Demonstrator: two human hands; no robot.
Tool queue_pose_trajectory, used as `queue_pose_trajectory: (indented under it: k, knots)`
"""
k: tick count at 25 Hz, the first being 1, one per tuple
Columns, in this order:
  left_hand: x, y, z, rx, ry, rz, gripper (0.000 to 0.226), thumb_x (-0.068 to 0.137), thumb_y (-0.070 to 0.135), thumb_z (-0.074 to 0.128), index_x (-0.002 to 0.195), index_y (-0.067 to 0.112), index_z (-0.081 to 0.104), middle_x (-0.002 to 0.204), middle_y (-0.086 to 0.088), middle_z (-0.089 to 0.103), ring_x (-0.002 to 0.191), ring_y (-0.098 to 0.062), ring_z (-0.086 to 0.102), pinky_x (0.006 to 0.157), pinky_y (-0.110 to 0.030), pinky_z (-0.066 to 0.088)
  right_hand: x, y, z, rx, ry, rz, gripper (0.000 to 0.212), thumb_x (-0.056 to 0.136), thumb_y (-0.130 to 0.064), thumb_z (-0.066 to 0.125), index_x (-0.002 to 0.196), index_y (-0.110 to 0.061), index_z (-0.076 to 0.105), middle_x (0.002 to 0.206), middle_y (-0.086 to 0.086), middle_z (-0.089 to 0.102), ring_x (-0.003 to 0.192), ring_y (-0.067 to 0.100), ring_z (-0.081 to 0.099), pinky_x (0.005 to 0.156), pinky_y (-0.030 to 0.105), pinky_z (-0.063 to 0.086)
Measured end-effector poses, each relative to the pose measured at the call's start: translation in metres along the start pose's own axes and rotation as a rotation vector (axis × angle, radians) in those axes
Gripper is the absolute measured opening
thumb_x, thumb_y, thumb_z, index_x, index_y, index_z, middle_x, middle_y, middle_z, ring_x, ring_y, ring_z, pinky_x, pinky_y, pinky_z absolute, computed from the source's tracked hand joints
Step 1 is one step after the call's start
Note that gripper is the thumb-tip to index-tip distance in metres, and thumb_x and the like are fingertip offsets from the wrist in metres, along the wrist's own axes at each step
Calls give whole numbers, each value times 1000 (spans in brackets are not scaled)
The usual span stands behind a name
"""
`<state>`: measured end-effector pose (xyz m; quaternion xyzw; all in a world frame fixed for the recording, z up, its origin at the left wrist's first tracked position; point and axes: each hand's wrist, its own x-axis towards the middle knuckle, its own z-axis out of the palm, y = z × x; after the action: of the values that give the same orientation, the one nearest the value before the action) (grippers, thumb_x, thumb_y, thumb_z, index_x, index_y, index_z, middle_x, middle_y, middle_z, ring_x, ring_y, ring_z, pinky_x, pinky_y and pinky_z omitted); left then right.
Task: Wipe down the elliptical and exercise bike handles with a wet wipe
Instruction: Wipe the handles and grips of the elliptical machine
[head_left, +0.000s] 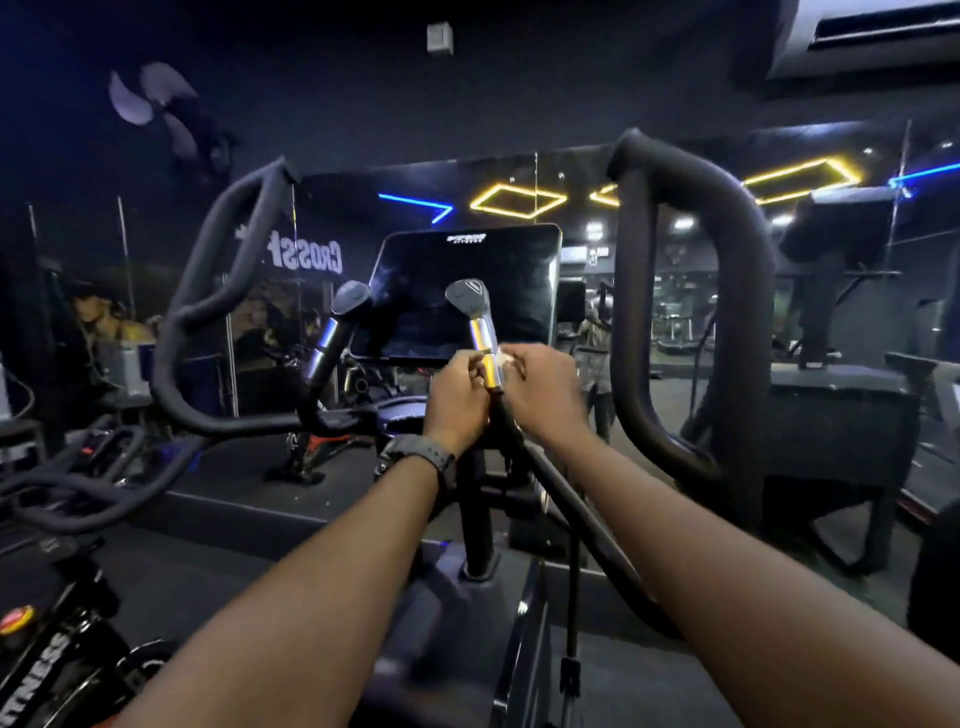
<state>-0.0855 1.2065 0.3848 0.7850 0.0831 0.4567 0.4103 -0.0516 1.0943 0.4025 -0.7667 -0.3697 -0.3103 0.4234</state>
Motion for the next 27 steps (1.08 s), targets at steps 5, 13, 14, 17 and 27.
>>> queue_pose_trajectory:
  k: [5, 13, 14, 17, 27]
  knots:
    - [47, -19, -14, -108, -136, -122, 44, 93, 1, 49, 137, 6, 49, 133, -10, 57, 124, -28, 55, 107, -43, 43, 63, -24, 18, -12, 83, 6, 29, 91, -8, 56, 113, -15, 74, 116, 7, 70, 107, 22, 64, 92, 36, 53]
    - [125, -28, 1, -383, -188, -135, 19, 76, 29, 77, 89, 22, 65, 99, -6, 73, 97, -24, 69, 91, -44, 55, 136, -21, 34, -322, 66, -126, 21, 93, -12, 62, 112, -13, 73, 109, 7, 67, 95, 21, 64, 84, 30, 53]
    - [128, -28, 1, -429, -194, -139, 17, 76, 28, 78, 86, 20, 67, 97, -8, 74, 97, -27, 69, 90, -45, 55, 135, -19, 34, -375, 35, -153, 21, 93, -12, 62, 110, -14, 74, 105, 7, 67, 92, 22, 64, 83, 35, 55]
    - [134, -29, 1, -527, -268, -113, 24, 72, 25, 76, 93, 15, 72, 95, -11, 75, 96, -32, 71, 87, -52, 57, 124, -17, 28, -496, -65, -208, 22, 92, -12, 63, 110, -17, 74, 101, 4, 67, 92, 20, 63, 83, 36, 55]
    - [134, -43, 4, -445, -261, -160, 99, 61, 31, 81, 145, 30, 29, 118, -2, 67, 106, -21, 67, 91, -47, 56, 138, -32, 38, -516, -91, -138, 24, 84, -9, 61, 96, -21, 78, 95, 4, 72, 84, 24, 67, 72, 38, 58]
